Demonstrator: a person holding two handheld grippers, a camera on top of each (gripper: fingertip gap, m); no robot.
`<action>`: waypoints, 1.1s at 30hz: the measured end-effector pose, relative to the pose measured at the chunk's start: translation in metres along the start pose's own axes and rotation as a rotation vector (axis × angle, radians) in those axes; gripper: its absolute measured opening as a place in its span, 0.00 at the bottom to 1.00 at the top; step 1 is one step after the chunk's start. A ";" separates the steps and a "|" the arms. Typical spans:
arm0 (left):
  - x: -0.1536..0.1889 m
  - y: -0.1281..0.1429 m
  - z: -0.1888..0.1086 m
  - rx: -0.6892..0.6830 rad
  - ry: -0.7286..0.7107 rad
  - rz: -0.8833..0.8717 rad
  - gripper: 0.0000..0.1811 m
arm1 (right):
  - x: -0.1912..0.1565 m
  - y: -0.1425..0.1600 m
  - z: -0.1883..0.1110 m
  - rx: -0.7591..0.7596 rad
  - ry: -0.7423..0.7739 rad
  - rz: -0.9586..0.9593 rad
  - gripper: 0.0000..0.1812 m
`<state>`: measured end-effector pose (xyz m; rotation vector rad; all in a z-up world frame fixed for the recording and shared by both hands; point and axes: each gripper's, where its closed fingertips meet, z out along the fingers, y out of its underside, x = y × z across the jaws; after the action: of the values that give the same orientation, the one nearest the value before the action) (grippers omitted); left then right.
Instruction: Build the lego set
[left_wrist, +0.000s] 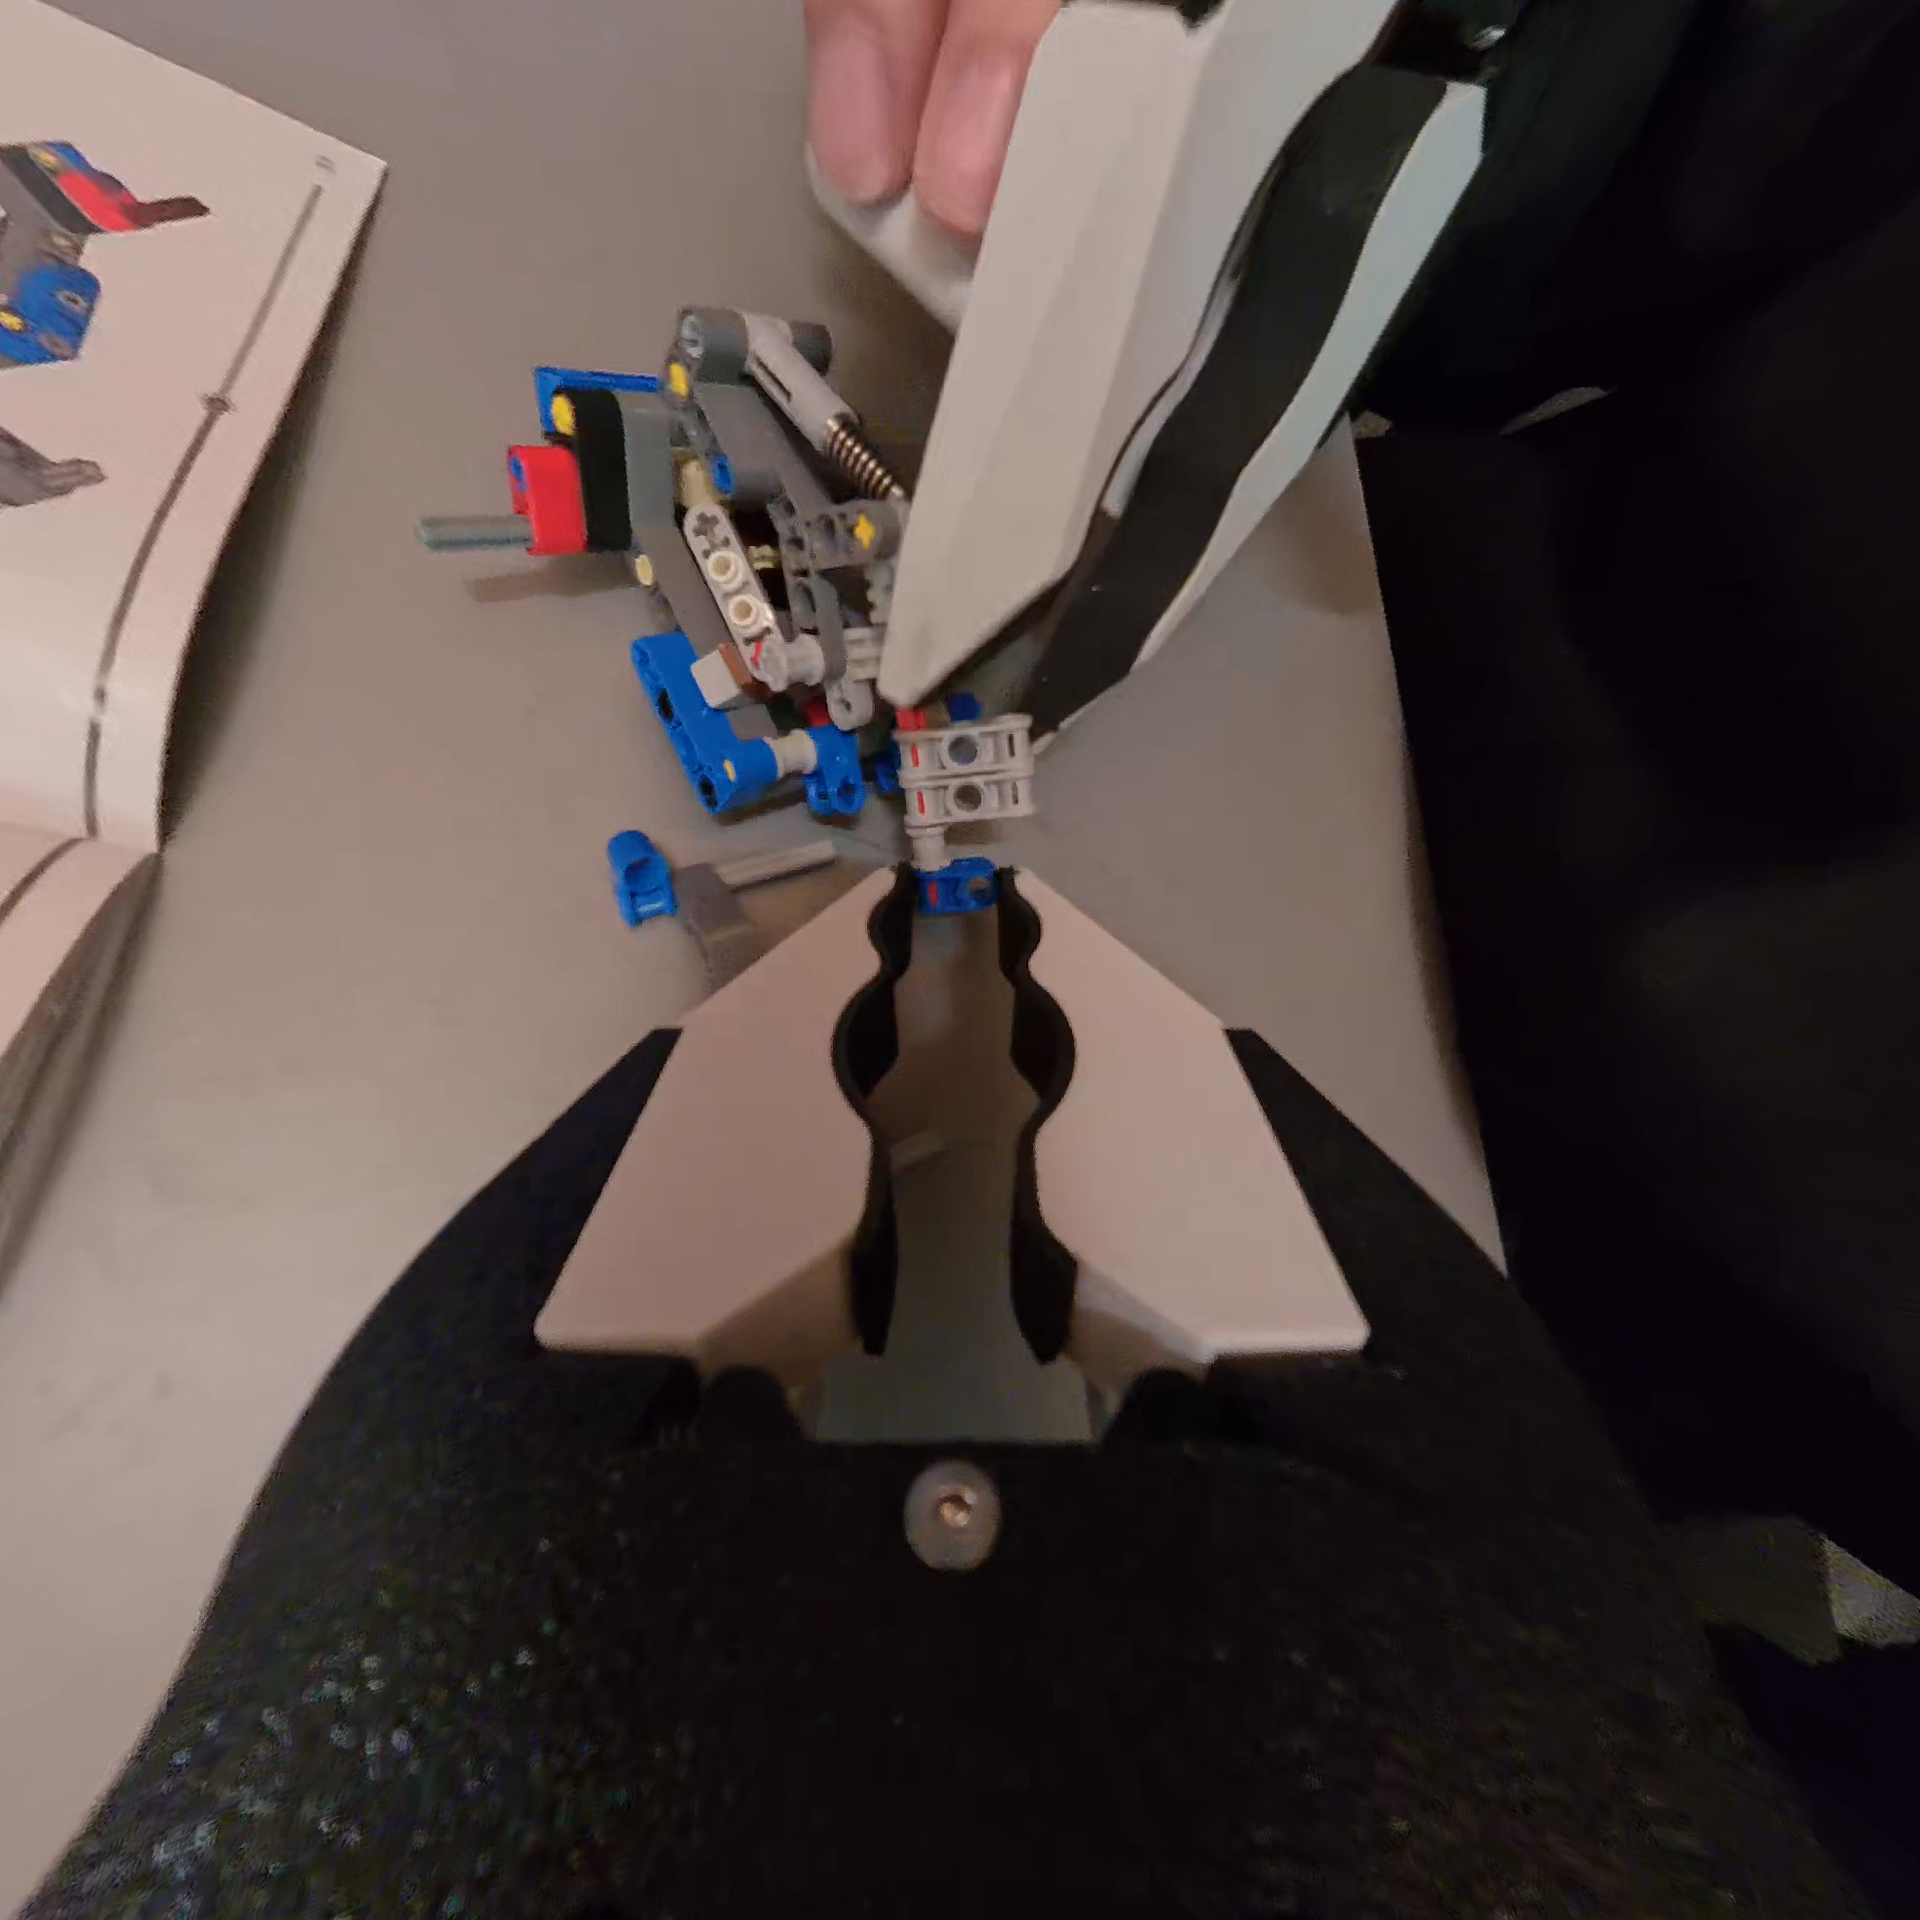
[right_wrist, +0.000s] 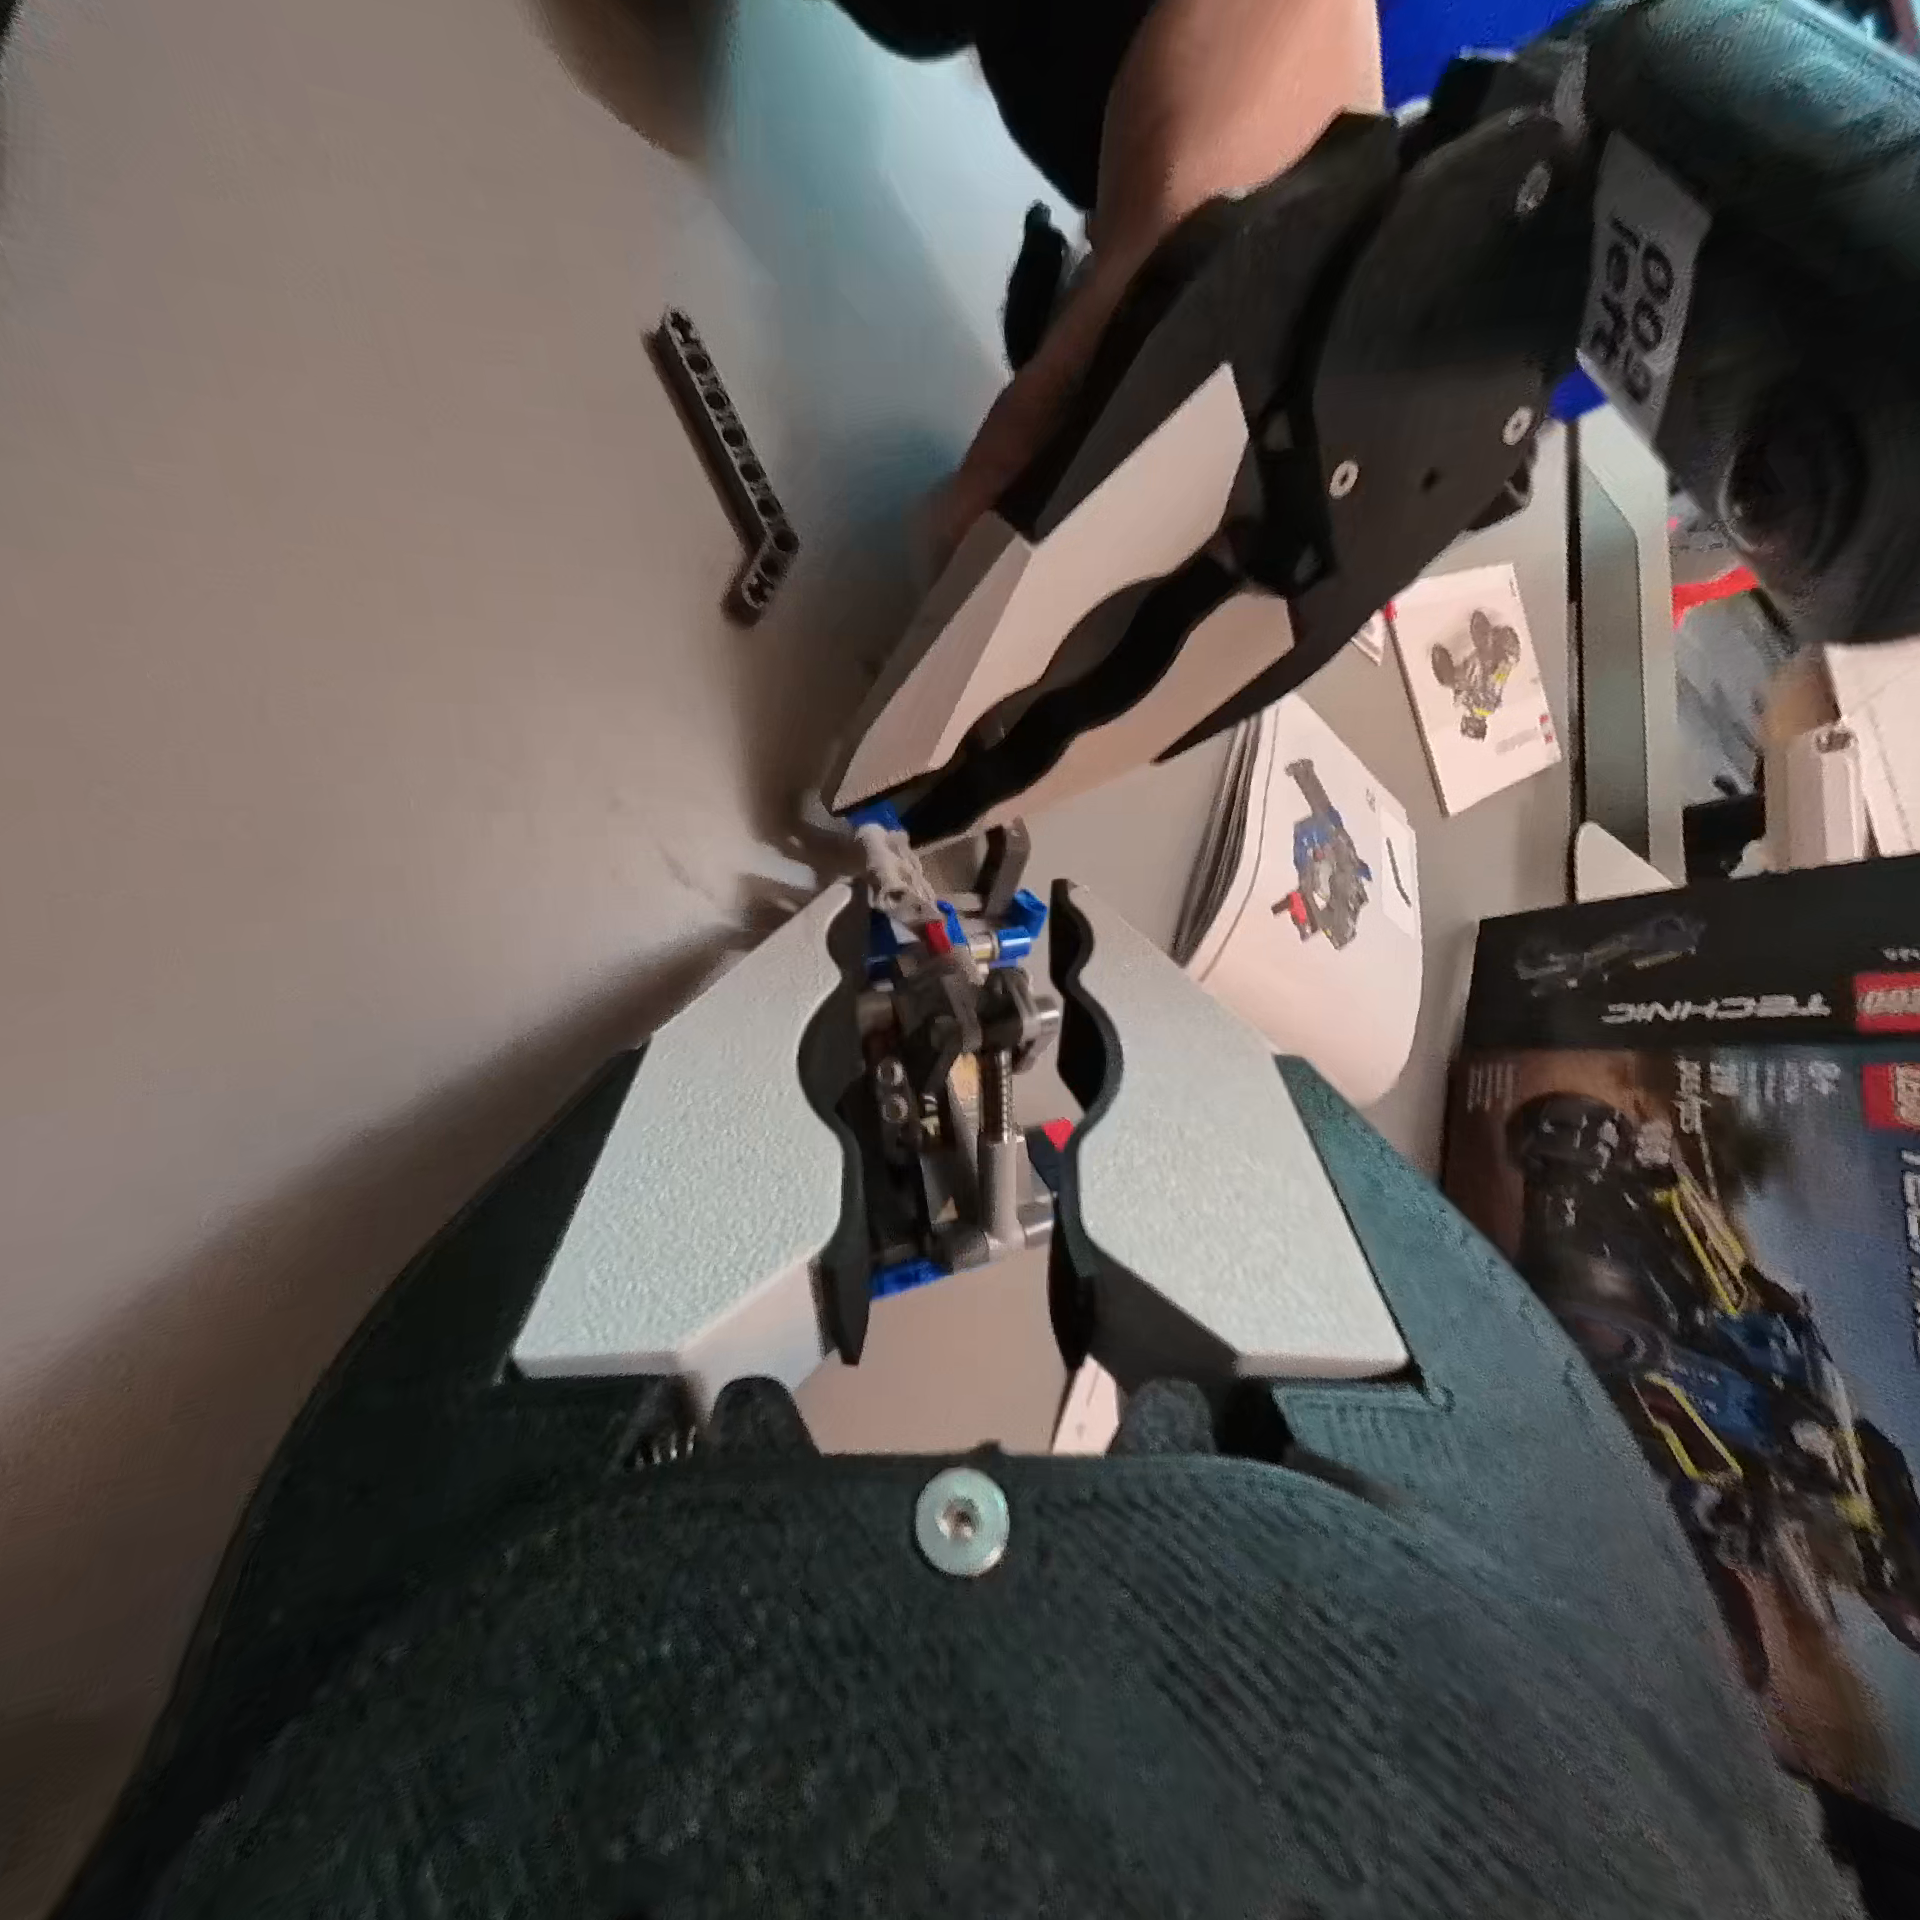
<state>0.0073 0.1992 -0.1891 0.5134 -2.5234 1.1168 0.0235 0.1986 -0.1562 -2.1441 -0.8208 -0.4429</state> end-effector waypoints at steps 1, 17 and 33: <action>0.000 0.002 0.000 -0.012 0.001 -0.003 0.07 | -0.002 0.001 0.003 -0.005 -0.019 -0.001 0.16; 0.047 0.009 -0.029 -0.006 0.196 -0.034 0.07 | 0.000 -0.041 -0.007 0.112 -0.030 -0.094 0.17; 0.053 0.001 -0.033 0.090 0.232 -0.045 0.07 | -0.020 -0.039 0.003 0.135 -0.149 -0.034 0.04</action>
<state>-0.0343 0.2151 -0.1454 0.4337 -2.2612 1.2033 -0.0182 0.2112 -0.1475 -2.0578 -0.9446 -0.2399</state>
